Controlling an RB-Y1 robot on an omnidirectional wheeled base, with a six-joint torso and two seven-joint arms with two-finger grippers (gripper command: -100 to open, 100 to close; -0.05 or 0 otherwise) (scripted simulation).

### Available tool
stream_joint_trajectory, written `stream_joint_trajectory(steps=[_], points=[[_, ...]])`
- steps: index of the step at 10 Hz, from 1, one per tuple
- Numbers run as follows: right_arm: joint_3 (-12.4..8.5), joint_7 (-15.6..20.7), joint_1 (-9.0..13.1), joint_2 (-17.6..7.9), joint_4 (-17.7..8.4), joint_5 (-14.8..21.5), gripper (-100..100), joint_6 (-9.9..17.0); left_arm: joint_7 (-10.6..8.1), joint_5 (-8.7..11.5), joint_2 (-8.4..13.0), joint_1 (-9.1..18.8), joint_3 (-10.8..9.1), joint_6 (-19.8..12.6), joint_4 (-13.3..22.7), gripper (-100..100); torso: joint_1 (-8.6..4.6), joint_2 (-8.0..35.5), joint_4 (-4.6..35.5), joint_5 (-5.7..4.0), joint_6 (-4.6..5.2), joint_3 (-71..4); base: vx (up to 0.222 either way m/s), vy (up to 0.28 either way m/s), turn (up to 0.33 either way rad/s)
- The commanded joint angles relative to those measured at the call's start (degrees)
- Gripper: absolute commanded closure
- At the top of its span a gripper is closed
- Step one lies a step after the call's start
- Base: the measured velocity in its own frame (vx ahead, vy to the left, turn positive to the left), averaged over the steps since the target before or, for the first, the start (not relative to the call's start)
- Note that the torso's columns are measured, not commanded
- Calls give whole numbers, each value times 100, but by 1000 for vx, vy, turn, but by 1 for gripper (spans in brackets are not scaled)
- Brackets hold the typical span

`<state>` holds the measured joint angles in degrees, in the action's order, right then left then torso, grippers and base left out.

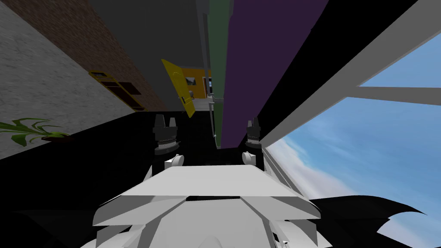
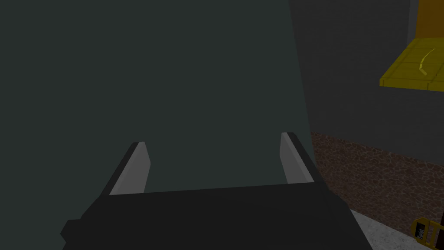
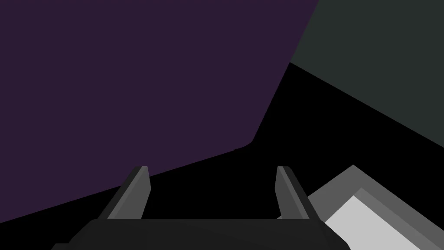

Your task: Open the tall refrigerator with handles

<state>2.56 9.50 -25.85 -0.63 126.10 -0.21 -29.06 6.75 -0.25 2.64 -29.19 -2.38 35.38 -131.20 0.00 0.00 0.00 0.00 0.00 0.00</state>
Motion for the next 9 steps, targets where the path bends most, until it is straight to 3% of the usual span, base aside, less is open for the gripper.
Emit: stream_joint_trajectory(steps=[1, 9], points=[[0, 0, 0, 0, 0, 0, 0, 0, 0, 0, 0, 0, 0, 0, 0, 0, 0, 232, 235, 0, 0, -467, 0, 0, 0], [0, 0, 0, 0, 2, 0, 0, -1, 0, 0, 0, 0, 0, 1, -2, 0, 0, 3539, 3537, 0, 0, -7073, 0, 0, 0]])
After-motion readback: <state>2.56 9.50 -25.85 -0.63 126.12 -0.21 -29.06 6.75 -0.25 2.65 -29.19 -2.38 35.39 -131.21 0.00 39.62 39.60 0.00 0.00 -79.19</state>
